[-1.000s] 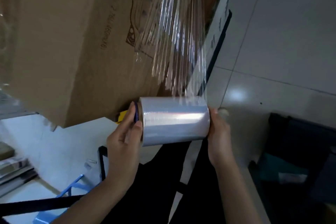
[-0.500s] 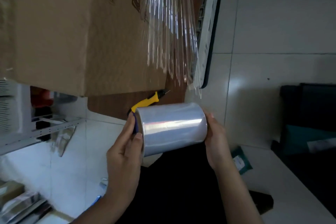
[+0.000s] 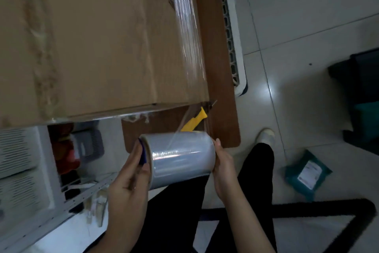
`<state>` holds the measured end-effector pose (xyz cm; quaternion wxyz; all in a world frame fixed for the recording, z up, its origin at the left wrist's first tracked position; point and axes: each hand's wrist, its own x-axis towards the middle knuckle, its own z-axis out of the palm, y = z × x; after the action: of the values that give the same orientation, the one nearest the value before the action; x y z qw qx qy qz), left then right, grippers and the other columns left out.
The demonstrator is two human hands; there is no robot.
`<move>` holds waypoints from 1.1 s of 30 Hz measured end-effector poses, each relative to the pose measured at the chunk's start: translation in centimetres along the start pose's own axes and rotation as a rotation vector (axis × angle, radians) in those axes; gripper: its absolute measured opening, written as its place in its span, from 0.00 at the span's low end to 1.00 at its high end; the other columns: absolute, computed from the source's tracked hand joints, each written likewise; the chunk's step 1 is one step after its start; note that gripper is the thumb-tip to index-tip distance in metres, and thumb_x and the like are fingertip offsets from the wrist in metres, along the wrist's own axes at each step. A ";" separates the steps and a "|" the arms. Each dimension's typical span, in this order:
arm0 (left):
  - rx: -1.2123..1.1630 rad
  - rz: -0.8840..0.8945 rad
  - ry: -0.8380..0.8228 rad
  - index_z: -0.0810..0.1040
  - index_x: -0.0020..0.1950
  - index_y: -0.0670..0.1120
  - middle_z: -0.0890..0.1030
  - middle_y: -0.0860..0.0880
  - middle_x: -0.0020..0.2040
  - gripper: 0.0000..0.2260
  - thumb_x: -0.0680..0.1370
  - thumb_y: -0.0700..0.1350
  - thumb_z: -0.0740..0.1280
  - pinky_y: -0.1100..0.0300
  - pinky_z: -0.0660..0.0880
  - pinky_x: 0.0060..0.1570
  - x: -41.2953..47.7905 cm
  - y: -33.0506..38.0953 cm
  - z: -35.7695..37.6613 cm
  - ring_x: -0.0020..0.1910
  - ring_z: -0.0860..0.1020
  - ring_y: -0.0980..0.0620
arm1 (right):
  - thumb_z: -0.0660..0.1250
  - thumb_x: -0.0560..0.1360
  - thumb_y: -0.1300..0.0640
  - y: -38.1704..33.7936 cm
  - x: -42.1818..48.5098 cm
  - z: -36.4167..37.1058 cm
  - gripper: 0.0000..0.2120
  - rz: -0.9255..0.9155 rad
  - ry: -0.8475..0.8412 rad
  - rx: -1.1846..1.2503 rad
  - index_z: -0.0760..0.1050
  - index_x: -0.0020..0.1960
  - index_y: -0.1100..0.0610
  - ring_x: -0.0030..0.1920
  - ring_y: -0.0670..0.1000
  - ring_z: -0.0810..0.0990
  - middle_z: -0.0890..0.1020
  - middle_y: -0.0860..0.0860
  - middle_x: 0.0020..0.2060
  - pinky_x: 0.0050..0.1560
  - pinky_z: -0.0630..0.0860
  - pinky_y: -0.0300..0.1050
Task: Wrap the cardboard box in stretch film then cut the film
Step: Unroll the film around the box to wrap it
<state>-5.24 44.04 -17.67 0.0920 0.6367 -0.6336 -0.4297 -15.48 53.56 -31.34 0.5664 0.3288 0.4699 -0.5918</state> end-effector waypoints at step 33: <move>0.173 0.431 -0.384 0.77 0.59 0.56 0.78 0.62 0.59 0.17 0.79 0.35 0.62 0.62 0.71 0.62 11.4 -8.8 -17.2 0.59 0.73 0.71 | 0.62 0.79 0.44 23.1 0.3 13.6 0.19 -0.418 0.151 0.501 0.81 0.62 0.55 0.59 0.51 0.83 0.85 0.53 0.57 0.59 0.77 0.47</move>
<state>10.55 28.16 -17.86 0.0050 0.4001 -0.7941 -0.4575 9.05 42.74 -31.22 0.2976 0.3974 0.4078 -0.7663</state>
